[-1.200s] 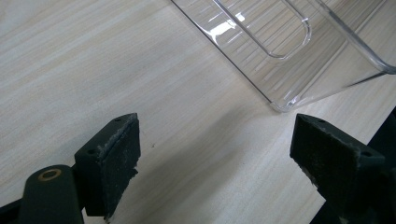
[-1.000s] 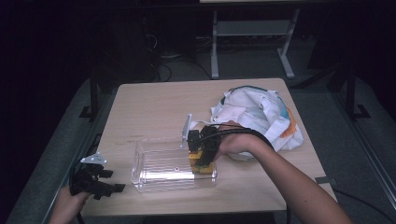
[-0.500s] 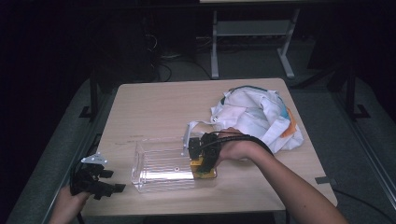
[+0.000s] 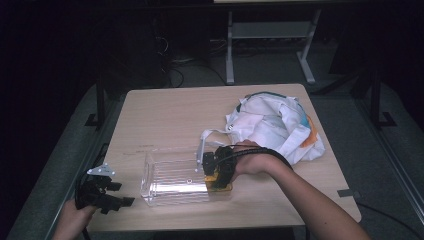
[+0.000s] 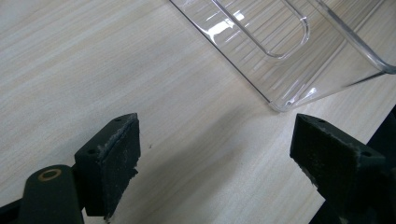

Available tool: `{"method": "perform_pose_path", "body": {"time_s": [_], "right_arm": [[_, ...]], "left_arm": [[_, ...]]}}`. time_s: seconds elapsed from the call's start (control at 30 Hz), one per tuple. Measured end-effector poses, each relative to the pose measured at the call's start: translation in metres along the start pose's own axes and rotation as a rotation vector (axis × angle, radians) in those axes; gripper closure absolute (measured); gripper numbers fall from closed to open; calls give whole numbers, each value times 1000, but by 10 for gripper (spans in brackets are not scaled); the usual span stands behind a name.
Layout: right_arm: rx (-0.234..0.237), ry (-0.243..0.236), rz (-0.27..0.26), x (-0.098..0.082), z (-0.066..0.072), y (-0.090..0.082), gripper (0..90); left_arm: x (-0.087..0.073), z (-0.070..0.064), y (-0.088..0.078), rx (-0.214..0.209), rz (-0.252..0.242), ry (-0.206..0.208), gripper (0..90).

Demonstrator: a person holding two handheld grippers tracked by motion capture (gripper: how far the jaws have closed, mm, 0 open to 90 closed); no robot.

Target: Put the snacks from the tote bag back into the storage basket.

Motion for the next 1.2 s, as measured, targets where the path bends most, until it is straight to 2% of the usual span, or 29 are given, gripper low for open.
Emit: {"method": "perform_pose_path", "body": {"time_s": [0.17, 0.37, 0.6, 0.67, 0.77, 0.87, 1.0, 1.2], "right_arm": [[1, -21, 0, -1, 2, 2, 510], [6, -25, 0, -2, 3, 5, 508], [12, -4, 12, -5, 3, 4, 499], [18, 16, -3, -6, 3, 2, 488], [29, 37, -32, -6, 2, -5, 484], [17, 66, -52, -8, 0, -13, 437], [13, 141, -118, -12, -4, -25, 348], [-38, 240, -211, -20, -11, -42, 335]], "left_arm": [[0, 0, 1, 0, 1, 1, 160], [0, 0, 1, 1, 3, 4, 160], [0, -1, 1, -1, 6, 6, 160], [1, -2, 2, -3, -3, -7, 160], [2, -2, 2, -5, 3, 7, 160], [3, -1, 3, -3, 6, 5, 160], [4, 0, 4, -4, 11, 7, 160], [7, 1, 6, -5, 7, 10, 160]]}}
Point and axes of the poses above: each handheld gripper's, and its own axes: y roughly forward along the jaws, x roughly out of its top, z roughly to its left, the point moved 5 cm from there along y, roughly forward along the jaws, and after that the axes turned 1 degree about -x, right-handed, at the moved point
